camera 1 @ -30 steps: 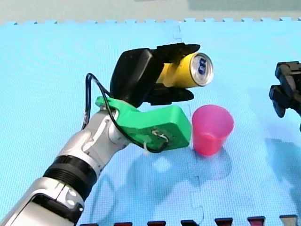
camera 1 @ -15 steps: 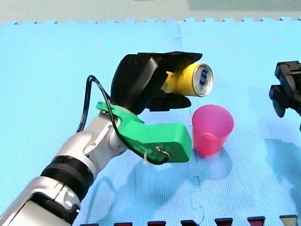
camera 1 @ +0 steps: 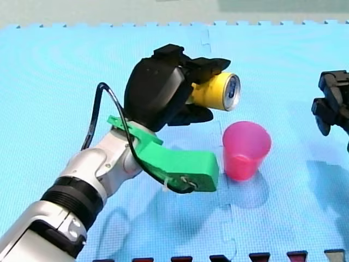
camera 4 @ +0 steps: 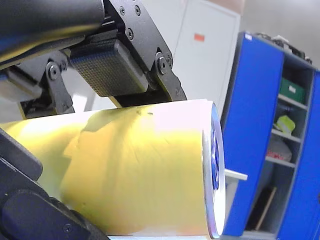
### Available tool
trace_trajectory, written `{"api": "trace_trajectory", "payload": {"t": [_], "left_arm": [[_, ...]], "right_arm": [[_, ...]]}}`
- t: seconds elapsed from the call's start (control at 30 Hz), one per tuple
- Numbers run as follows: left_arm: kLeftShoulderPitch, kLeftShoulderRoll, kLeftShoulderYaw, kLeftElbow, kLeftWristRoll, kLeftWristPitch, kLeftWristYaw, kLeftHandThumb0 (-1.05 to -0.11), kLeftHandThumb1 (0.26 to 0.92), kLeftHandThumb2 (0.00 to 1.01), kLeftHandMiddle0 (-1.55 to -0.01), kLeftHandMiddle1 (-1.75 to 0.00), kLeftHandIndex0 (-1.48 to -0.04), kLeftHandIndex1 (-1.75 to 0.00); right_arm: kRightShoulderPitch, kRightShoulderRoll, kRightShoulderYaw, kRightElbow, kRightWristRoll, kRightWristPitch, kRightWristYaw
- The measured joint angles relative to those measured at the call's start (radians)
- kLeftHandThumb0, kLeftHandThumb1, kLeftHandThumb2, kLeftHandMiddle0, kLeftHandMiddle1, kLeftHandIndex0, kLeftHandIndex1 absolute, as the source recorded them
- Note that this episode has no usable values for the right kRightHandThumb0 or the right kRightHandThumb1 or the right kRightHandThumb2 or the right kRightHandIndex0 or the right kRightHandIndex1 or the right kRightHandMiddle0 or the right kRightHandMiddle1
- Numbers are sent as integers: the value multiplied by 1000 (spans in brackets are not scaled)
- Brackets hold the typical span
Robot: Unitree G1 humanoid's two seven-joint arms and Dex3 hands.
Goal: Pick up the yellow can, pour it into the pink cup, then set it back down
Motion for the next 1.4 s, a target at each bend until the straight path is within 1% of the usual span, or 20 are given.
{"api": "trace_trajectory", "payload": {"t": [0.03, 0.1, 0.3, 0.43, 0.53, 0.63, 0.77, 0.93, 1.1, 1.2, 1.33, 1.37, 1.4], "left_arm": [[-2, 2, -7, -8, 13, 11, 12, -289, 847, 3, -797, -1549, -1303, -27], [-7, 5, -19, -29, 35, 33, 34, -280, 849, 2, -783, -1571, -1307, -31], [-16, 15, -31, -73, 62, 70, 53, -261, 853, 1, -806, -1497, -1308, -41], [-18, 20, -44, -79, 83, 93, 72, -261, 854, 1, -817, -1484, -1316, -56], [-25, 10, -62, -64, 99, 112, 97, -262, 855, 1, -814, -1507, -1307, -65], [-31, -1, -76, -46, 104, 124, 114, -264, 856, 1, -807, -1522, -1295, -69], [-39, -3, -87, -35, 105, 128, 122, -267, 857, 1, -801, -1532, -1271, -64], [-43, -4, -100, -29, 104, 129, 126, -272, 859, 1, -800, -1525, -1252, -53], [-43, -4, -108, -28, 104, 132, 130, -279, 860, 1, -803, -1518, -1263, -56], [-43, -3, -114, -28, 110, 138, 137, -284, 859, 0, -802, -1524, -1296, -79], [-44, 1, -128, -26, 133, 149, 156, -292, 859, 0, -786, -1559, -1292, -123], [-44, 2, -131, -25, 136, 150, 159, -296, 858, 0, -783, -1562, -1275, -154], [-45, 3, -133, -25, 139, 152, 162, -298, 858, 0, -781, -1562, -1204, -291]], "right_arm": [[0, 0, 0, 0, 0, 0, 0], [0, 0, 0, 0, -1, 0, 0], [0, 0, 3, 0, -3, 3, -1], [0, -1, 5, 0, -6, 8, -7], [0, 0, 5, 0, -5, 12, -6], [0, 0, 1, 0, 0, 15, 1], [0, 0, -1, 0, 5, 16, 8], [0, 3, -12, 0, 21, 17, 38], [1, 3, -18, 0, 30, 17, 51], [2, 4, -18, 0, 31, 17, 52], [2, 4, -18, 0, 32, 17, 53], [2, 4, -18, 0, 32, 17, 53], [2, 4, -18, 0, 32, 17, 53]]}}
